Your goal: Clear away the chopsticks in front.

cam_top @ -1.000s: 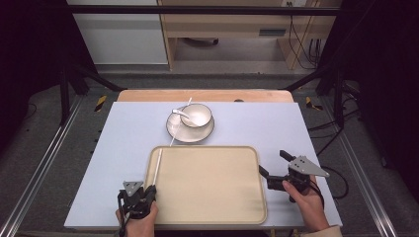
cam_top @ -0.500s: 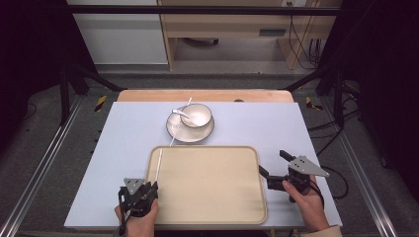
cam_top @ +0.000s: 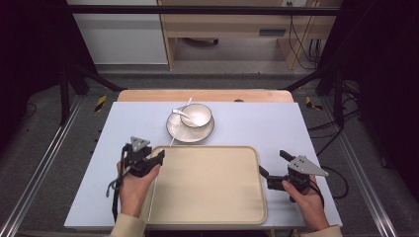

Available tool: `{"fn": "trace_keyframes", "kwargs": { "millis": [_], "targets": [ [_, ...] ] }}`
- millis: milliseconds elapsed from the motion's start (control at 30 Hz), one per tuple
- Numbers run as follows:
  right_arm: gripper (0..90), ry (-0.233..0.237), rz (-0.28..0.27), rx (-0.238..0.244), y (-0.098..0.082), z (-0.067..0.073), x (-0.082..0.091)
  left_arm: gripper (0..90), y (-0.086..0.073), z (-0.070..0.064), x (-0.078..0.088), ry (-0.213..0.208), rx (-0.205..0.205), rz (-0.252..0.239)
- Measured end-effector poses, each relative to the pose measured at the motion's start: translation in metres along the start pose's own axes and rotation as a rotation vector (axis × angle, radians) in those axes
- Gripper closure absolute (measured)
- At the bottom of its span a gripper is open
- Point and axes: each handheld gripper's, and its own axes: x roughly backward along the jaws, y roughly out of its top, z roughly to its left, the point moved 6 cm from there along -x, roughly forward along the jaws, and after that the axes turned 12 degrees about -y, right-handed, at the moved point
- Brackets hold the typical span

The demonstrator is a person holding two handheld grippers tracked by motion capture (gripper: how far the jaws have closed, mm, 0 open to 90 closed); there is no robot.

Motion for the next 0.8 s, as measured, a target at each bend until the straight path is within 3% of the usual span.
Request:
{"fn": "trace_keyframes", "kwargs": {
  "millis": [67,100,133,200,233,300,367,400,500,700,800],
  "targets": [
    [4.5,-0.002,0.002,0.004,0.000,0.000,-0.001,45.4,0.013,0.005,-0.012,-0.023,-0.018,0.021],
    [4.5,-0.003,0.003,0.006,-0.001,0.000,-0.001,44.4,0.021,0.006,-0.023,-0.054,-0.024,0.019],
    [4.5,-0.003,0.003,0.006,-0.001,0.000,-0.001,44.2,0.021,0.006,-0.023,-0.054,-0.024,0.019],
    [4.5,-0.002,0.006,0.020,-0.001,0.000,-0.002,43.8,0.028,0.008,-0.037,-0.057,-0.073,0.052],
    [4.5,0.000,0.007,0.023,-0.002,0.001,-0.002,43.8,0.035,0.008,-0.050,-0.082,-0.077,0.055],
    [4.5,0.001,0.012,0.024,-0.002,0.001,-0.003,44.7,0.039,0.008,-0.060,-0.099,-0.077,0.055],
    [4.4,0.002,0.014,0.031,-0.003,0.001,-0.003,46.9,0.042,0.012,-0.078,-0.099,-0.098,0.102],
    [4.4,0.002,0.014,0.031,-0.003,0.001,-0.003,47.8,0.042,0.012,-0.078,-0.099,-0.098,0.102],
    [4.4,0.003,0.014,0.034,-0.003,0.001,-0.003,49.2,0.042,0.020,-0.099,-0.090,-0.076,0.146],
    [4.4,0.004,0.016,0.033,-0.003,0.001,-0.003,55.9,0.044,0.028,-0.112,-0.091,-0.049,0.125],
    [4.4,0.005,0.017,0.034,-0.003,0.001,-0.003,58.5,0.042,0.030,-0.116,-0.088,-0.051,0.141]
  ]
}}
